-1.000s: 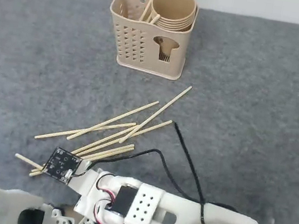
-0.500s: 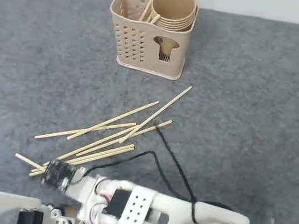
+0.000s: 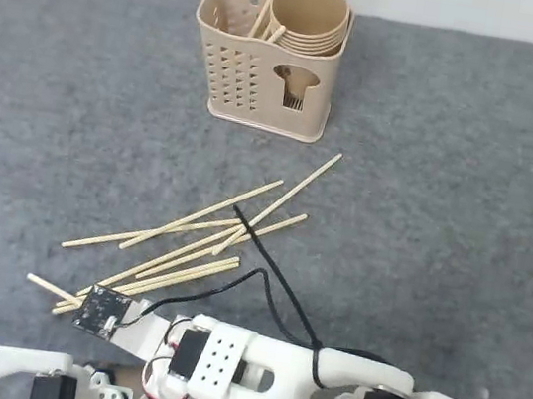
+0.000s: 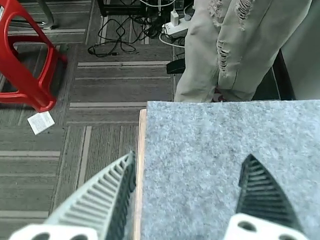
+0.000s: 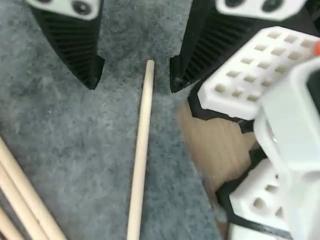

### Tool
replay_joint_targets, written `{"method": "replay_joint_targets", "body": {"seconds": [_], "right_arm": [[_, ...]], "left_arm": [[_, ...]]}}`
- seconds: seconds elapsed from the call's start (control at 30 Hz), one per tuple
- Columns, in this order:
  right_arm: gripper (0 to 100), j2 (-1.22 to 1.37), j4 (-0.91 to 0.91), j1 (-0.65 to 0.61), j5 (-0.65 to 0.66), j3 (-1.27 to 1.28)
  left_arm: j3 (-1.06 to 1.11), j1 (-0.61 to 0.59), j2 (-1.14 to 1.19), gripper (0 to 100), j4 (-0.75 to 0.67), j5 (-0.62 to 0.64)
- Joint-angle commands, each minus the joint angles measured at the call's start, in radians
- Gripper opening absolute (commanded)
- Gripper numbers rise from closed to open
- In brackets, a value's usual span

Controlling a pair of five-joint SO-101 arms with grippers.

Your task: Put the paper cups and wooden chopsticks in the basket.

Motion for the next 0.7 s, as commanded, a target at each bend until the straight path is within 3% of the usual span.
{"method": "replay_joint_targets", "body": {"seconds": [0.0,0.2,0.47,0.53,0.67], "right_arm": [[23.2,0.016,0.013,0.016,0.018,-0.071],[10.1,0.088,0.045,0.021,0.023,-0.15],[5.2,0.157,0.13,0.022,0.025,-0.229],[0.1,0.16,0.125,0.024,0.025,-0.232],[0.8,0.153,0.128,0.041,0.023,-0.226]], "left_arm": [[-0.108,0.023,0.018,32,0.006,0.018],[-0.166,0.063,0.08,32,0.077,0.018],[-0.271,0.066,0.132,32,0.126,0.018],[-0.3,0.066,0.143,32,0.161,0.018],[-0.364,0.103,0.16,32,0.272,0.018]]}}
